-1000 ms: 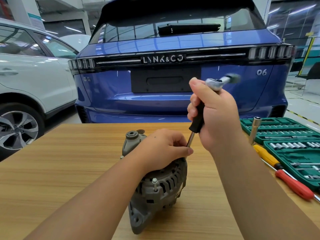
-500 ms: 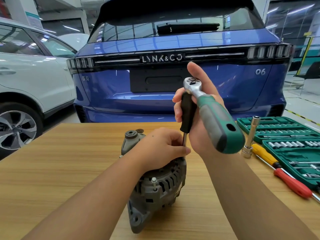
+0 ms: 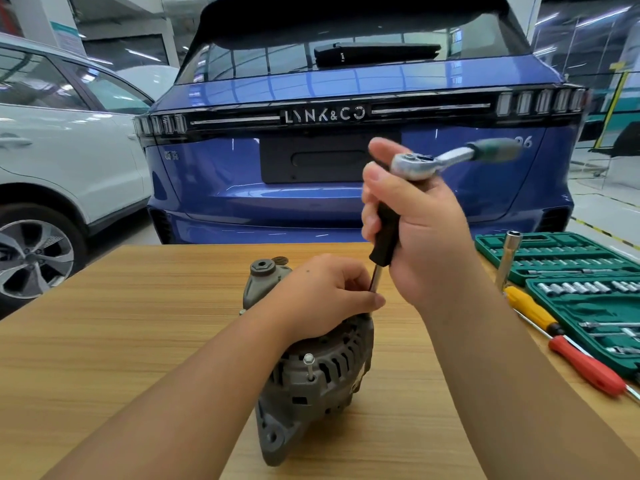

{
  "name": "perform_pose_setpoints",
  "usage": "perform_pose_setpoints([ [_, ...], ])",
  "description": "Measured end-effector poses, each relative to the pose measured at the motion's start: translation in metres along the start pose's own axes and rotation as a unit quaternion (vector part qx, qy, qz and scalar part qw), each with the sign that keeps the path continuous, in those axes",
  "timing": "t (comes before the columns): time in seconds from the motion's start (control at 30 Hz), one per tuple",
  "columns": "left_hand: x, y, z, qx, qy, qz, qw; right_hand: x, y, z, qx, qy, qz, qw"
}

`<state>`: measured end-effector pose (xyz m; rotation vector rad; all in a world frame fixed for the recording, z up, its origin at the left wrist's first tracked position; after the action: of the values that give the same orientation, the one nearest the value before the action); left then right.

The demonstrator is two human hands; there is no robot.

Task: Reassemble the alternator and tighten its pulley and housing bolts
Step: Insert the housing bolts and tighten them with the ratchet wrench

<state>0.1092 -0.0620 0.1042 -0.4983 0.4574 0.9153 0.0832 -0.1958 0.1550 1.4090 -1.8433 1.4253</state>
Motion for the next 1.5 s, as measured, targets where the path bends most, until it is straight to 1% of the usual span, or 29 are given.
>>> perform_pose_setpoints([
  [0.07,-0.001,0.001,0.001,-0.002,0.001,-0.002,1.0,-0.003,0.001,-0.003,0.02,0.009,0.056,0.998],
  [0.13,-0.002,0.001,0.001,0.0,0.005,-0.005,1.0,-0.008,0.003,-0.007,0.014,0.053,0.117,0.992],
  [0.17,-0.002,0.002,0.001,0.002,0.005,-0.007,1.0,-0.009,0.004,-0.009,0.003,0.076,0.134,0.988],
  [0.23,-0.004,0.003,0.001,0.004,0.007,-0.008,1.0,-0.011,0.003,-0.009,-0.015,0.095,0.149,0.984],
  [0.3,-0.004,0.003,0.002,0.001,0.009,-0.007,1.0,-0.012,0.004,-0.008,-0.016,0.084,0.152,0.985],
  [0.4,-0.003,0.002,0.001,0.0,0.005,-0.004,1.0,-0.012,0.0,-0.003,-0.015,0.064,0.133,0.989],
  [0.43,-0.003,0.002,0.001,-0.001,0.005,-0.001,1.0,-0.01,-0.002,0.0,0.009,0.042,0.115,0.992],
  [0.47,-0.002,0.001,0.001,-0.003,0.008,0.001,1.0,-0.008,-0.006,0.003,0.049,0.014,0.086,0.995],
  [0.53,-0.001,0.001,0.001,-0.006,0.016,0.003,1.0,-0.005,-0.012,0.004,0.12,-0.039,0.015,0.992],
  [0.6,0.0,0.002,0.001,-0.007,0.021,0.002,1.0,-0.007,-0.013,0.005,0.143,-0.07,-0.013,0.987],
  [0.63,0.0,0.002,0.001,-0.01,0.026,-0.002,1.0,-0.009,-0.012,0.005,0.14,-0.082,-0.014,0.987],
  [0.7,0.0,0.002,0.0,-0.019,0.044,-0.015,0.999,-0.011,-0.007,0.002,0.102,-0.091,-0.013,0.991],
  [0.77,0.0,0.0,-0.001,-0.009,0.029,-0.014,0.999,-0.01,-0.002,0.0,0.022,-0.035,0.017,0.999],
  [0.83,0.001,-0.001,-0.001,0.006,-0.001,-0.012,1.0,-0.007,0.0,0.0,-0.053,0.024,0.046,0.997],
  [0.87,0.001,-0.002,-0.001,0.006,-0.005,-0.011,1.0,-0.006,-0.001,0.001,-0.077,0.029,0.042,0.996],
  [0.9,0.002,-0.002,-0.001,0.004,-0.007,-0.011,1.0,-0.004,-0.001,0.002,-0.083,0.025,0.028,0.996],
  [0.93,0.003,-0.002,-0.001,0.003,-0.008,-0.01,1.0,-0.003,-0.002,0.004,-0.064,0.014,0.004,0.998],
  [1.0,0.003,-0.002,0.0,0.004,-0.005,-0.006,1.0,0.0,-0.004,0.006,0.016,-0.016,-0.04,0.999],
  [1.03,0.003,-0.002,0.0,0.004,-0.004,-0.005,1.0,0.0,-0.004,0.006,0.051,-0.025,-0.047,0.997],
  [1.07,0.003,-0.001,0.001,0.002,-0.004,-0.006,1.0,-0.001,-0.004,0.005,0.068,-0.025,-0.036,0.997],
  [1.1,0.003,-0.001,0.001,0.0,-0.004,-0.007,1.0,-0.003,-0.003,0.003,0.07,-0.013,-0.011,0.997],
  [1.2,0.002,-0.001,0.001,-0.002,-0.006,-0.013,1.0,-0.008,0.0,-0.004,0.04,0.05,0.095,0.993],
  [1.27,0.001,-0.001,0.001,0.0,-0.01,-0.017,1.0,-0.01,0.0,-0.006,0.029,0.089,0.137,0.986],
  [1.33,0.0,-0.001,0.001,0.002,-0.012,-0.014,1.0,-0.013,0.0,-0.006,0.021,0.105,0.149,0.983],
  [1.5,-0.001,-0.001,0.001,0.001,-0.023,-0.004,1.0,-0.013,-0.001,-0.006,-0.004,0.104,0.141,0.985],
])
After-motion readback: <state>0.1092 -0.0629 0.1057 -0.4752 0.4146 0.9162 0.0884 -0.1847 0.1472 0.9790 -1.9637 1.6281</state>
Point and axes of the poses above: each hand's wrist, its own y-axis away from the middle knuckle, its own z-axis out of the back of the hand, x = y × z, the point moved 1 cm from there along -y, towards the middle knuckle, and after that the axes turned 6 degrees about -z, right-handed, at the moved point
